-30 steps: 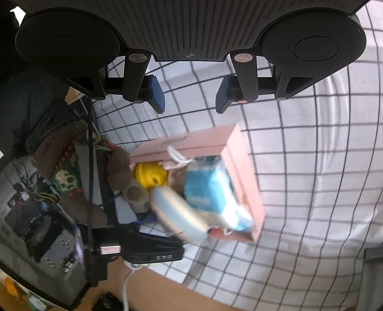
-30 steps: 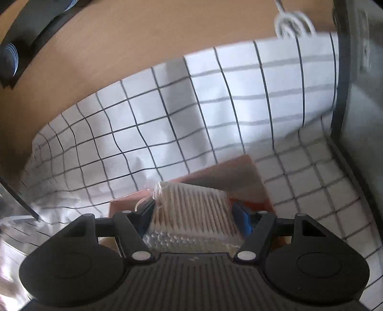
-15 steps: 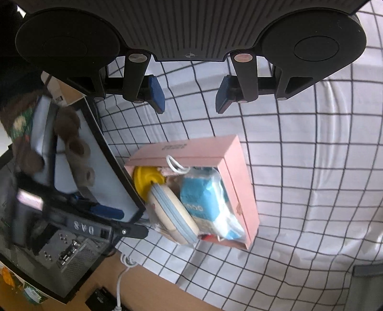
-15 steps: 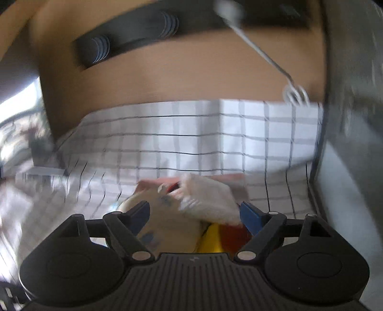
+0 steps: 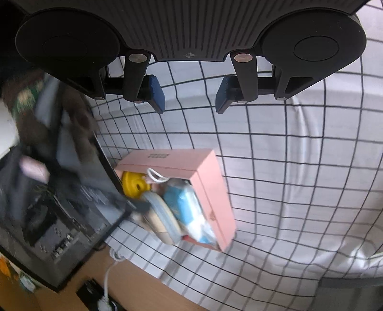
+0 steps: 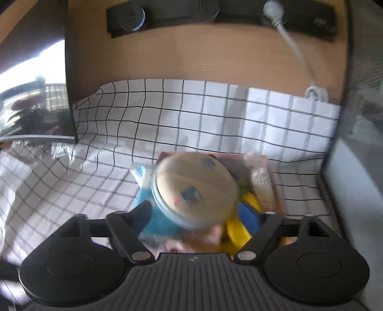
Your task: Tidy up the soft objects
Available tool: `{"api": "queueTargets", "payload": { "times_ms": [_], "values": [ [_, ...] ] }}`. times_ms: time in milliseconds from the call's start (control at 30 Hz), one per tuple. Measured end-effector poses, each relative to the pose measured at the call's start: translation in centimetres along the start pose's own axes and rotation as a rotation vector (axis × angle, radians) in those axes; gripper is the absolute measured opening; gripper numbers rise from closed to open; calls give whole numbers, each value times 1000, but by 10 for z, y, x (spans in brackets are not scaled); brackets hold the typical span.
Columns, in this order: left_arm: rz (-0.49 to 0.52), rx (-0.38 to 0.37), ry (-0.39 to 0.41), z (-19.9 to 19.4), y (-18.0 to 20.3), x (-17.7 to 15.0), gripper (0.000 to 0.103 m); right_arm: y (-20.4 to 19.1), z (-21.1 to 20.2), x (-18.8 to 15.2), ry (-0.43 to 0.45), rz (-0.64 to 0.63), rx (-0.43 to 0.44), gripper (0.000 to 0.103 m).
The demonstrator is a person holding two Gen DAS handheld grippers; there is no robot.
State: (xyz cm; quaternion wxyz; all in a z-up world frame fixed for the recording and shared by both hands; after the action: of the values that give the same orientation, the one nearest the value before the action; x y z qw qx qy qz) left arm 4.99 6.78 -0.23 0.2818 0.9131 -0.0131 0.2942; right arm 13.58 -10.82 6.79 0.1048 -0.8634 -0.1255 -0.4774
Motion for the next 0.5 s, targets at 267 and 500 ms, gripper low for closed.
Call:
{"api": "queueTargets", "payload": {
  "times_ms": [267, 500],
  "values": [
    [-45, 33, 11, 2, -12, -9, 51, 15, -28, -73, -95, -80, -151, 86],
    [46, 140, -12, 20, -10, -21, 52, 22, -27, -115, -221, 36, -190, 86]
  ]
}}
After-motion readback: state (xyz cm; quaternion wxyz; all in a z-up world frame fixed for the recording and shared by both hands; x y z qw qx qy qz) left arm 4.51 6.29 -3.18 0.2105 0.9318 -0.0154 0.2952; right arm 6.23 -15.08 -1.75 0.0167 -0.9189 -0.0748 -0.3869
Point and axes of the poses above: each gripper's, at about its wrist camera, not at the fingertips, and z roughly the way its jaws point, y to its right, x to its top, the point moved 6 cm from there along z, roughly the way its jaws point, and after that the axes turned 1 degree about x, right-handed, at the moved point
